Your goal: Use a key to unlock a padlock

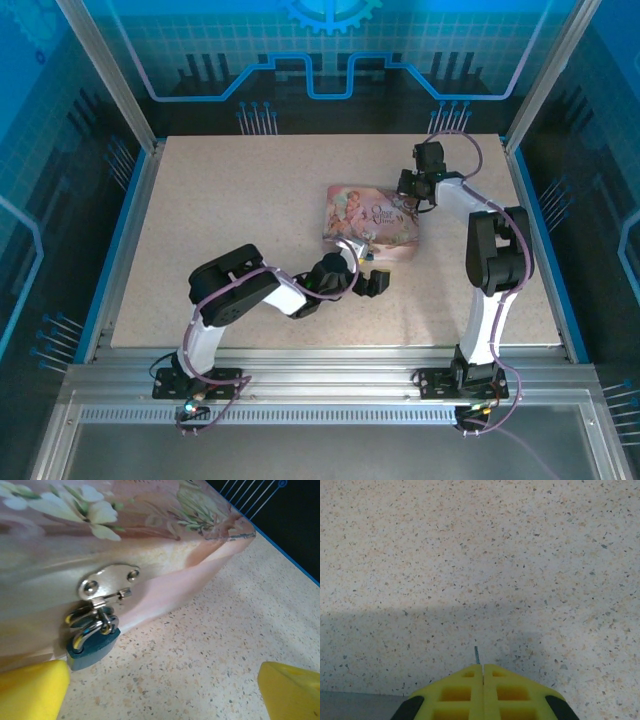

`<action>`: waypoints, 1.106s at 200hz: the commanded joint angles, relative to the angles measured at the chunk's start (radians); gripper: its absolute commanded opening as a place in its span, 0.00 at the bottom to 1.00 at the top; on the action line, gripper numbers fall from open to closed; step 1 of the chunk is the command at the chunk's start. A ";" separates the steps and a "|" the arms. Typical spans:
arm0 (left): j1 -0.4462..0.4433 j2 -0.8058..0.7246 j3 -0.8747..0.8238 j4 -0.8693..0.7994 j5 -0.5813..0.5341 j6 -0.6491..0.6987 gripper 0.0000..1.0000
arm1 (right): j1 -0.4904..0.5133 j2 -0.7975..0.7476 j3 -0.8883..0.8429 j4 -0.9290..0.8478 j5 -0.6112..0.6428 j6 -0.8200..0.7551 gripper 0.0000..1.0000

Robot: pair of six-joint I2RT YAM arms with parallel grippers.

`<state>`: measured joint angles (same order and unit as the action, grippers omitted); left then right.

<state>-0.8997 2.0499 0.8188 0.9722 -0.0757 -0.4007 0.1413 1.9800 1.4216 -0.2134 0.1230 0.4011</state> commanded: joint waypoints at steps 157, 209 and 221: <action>0.066 -0.016 -0.016 0.130 0.099 -0.167 0.87 | 0.080 -0.018 -0.095 -0.048 -0.082 0.041 0.00; 0.030 -0.035 0.010 0.021 -0.055 -0.167 0.91 | 0.084 -0.024 -0.104 -0.037 -0.085 0.045 0.00; 0.030 -0.029 0.011 0.044 -0.042 -0.176 0.92 | 0.086 -0.027 -0.105 -0.036 -0.087 0.046 0.00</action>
<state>-0.8734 2.0369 0.8024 1.0023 -0.0647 -0.5755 0.1764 1.9518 1.3582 -0.1322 0.1234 0.4191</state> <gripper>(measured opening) 0.916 0.065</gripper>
